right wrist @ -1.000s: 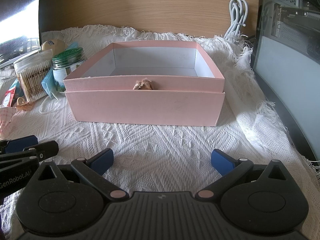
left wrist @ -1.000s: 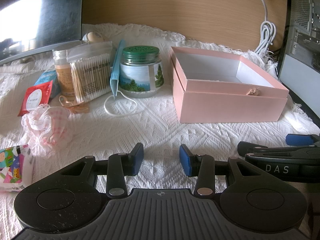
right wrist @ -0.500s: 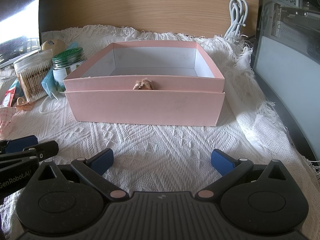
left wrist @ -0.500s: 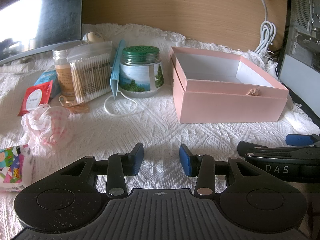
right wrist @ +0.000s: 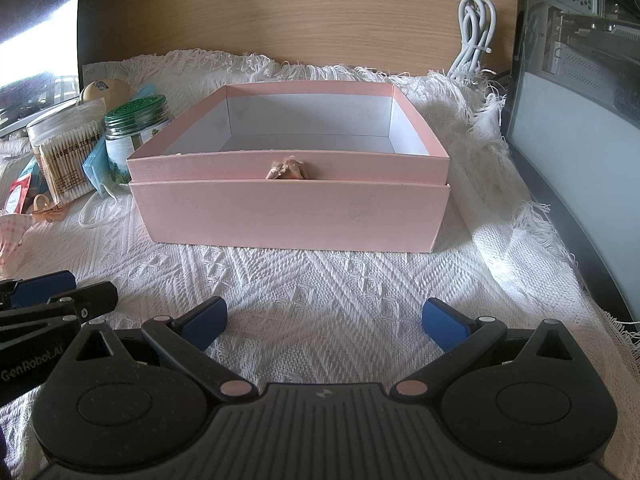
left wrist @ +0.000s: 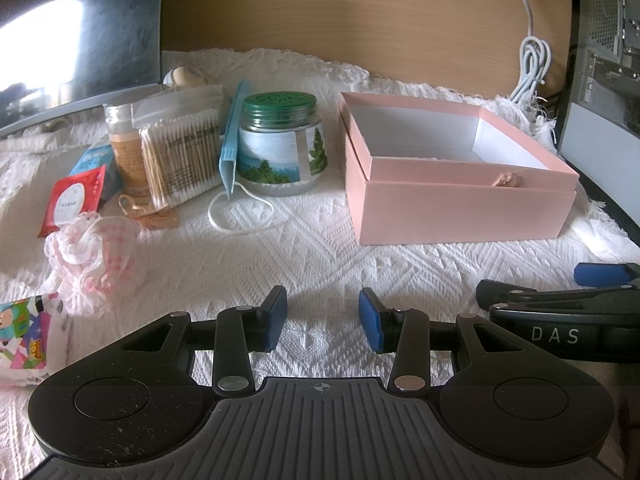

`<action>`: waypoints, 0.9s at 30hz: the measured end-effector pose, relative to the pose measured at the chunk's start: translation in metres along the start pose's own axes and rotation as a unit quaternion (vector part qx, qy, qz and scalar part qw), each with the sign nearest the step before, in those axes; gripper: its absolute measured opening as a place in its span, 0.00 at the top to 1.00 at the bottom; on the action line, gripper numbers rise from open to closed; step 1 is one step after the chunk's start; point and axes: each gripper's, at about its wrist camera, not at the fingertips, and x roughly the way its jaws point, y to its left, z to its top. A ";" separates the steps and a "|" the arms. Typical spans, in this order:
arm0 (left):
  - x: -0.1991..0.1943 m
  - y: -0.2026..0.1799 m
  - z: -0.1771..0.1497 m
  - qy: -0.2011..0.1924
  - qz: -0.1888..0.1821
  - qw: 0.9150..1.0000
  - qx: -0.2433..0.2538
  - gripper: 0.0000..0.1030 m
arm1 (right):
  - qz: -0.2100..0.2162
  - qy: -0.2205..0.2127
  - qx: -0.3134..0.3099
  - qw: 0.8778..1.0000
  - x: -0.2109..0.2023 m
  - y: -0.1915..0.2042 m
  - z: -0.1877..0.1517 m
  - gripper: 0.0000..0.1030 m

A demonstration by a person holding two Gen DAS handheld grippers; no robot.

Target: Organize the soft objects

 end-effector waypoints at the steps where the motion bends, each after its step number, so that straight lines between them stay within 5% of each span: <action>1: 0.000 0.000 0.000 0.000 0.000 1.000 0.000 0.56 | 0.000 0.000 0.000 1.000 0.000 0.000 0.000 0.00; 18: 0.000 0.002 -0.001 -0.001 -0.009 1.000 -0.004 0.57 | 0.009 0.005 0.000 1.000 -0.001 -0.005 -0.003 0.00; 27: -0.020 0.058 0.020 0.043 -0.091 0.993 -0.066 0.57 | 0.036 0.119 -0.035 0.992 0.005 -0.008 0.019 0.00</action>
